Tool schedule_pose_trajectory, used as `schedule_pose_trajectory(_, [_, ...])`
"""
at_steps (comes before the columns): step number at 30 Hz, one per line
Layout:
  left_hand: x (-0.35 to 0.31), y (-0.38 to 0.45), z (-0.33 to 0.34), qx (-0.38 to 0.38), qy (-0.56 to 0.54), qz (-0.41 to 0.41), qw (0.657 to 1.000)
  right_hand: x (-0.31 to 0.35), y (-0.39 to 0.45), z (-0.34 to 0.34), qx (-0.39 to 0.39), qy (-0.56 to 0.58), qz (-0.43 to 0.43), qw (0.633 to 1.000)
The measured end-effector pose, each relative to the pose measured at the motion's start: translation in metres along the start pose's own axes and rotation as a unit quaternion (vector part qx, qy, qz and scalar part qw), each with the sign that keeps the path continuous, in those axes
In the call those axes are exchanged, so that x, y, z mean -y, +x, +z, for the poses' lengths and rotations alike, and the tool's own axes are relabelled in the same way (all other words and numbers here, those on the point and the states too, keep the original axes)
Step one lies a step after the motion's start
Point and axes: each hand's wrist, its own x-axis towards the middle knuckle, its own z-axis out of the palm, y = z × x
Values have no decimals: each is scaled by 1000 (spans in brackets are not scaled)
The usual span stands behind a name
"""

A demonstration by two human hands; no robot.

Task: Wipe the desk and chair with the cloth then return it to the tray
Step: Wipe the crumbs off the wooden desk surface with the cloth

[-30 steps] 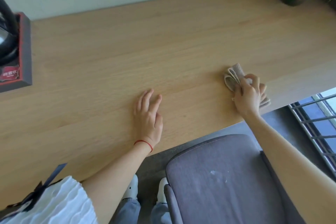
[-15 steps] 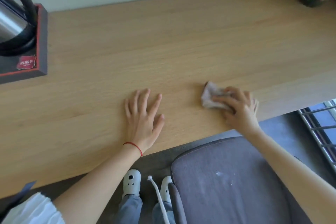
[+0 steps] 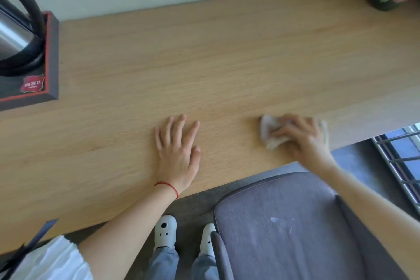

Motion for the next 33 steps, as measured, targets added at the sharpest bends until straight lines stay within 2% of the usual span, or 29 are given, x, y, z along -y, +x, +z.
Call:
schedule_pose_trajectory(2, [-1,1,1,0,1,-2,1000,-25,24,-1,-52,24,188,980])
schedule_pose_trajectory(3, [-1,1,1,0,0,-4,1000,-22,35,2,-60,36,250,966])
schedule_pose_trajectory(4, [-1,1,1,0,1,-5,1000,-7,42,8,-59,44,275,959])
schedule_pose_trajectory(6, [-1,1,1,1,3,-6,1000,38,44,19,-50,70,226,970])
schedule_pose_trajectory(9, [-1,0,2,1,10,-5,1000,92,6,32,7,113,8,994])
schedule_pose_trajectory(11, [-1,0,3,-1,19,-3,1000,81,-16,25,60,138,-103,983])
schedule_pose_trajectory(12, [0,0,3,-2,24,-3,1000,61,-19,18,68,141,-113,981])
schedule_pose_trajectory(13, [0,1,3,-3,29,-3,1000,38,-19,12,54,135,-85,986])
schedule_pose_trajectory(15, [0,3,3,-4,33,-6,999,-11,-9,2,-13,115,48,992])
schedule_pose_trajectory(17, [-1,3,3,-4,31,-8,999,-43,5,-2,-65,98,184,976])
schedule_pose_trajectory(19, [-2,2,3,-6,30,-7,1000,-39,15,2,-79,73,261,959])
schedule_pose_trajectory(21, [-3,2,2,-8,25,-8,1000,-12,11,6,-67,80,254,962])
schedule_pose_trajectory(24, [-4,1,0,-12,24,-6,1000,30,-26,13,-18,99,100,990])
schedule_pose_trajectory(26, [-4,0,0,-12,24,-7,1000,33,-46,9,10,93,10,996])
schedule_pose_trajectory(27, [-4,0,0,-13,21,-7,1000,24,-47,5,13,85,-7,996])
schedule_pose_trajectory(28, [-4,1,0,-14,17,-7,1000,15,-44,3,5,71,14,997])
schedule_pose_trajectory(31, [-4,2,2,-16,9,-4,1000,11,-35,3,-63,47,185,980])
schedule_pose_trajectory(33, [-2,2,4,-19,0,-5,1000,36,-40,11,-70,34,213,974])
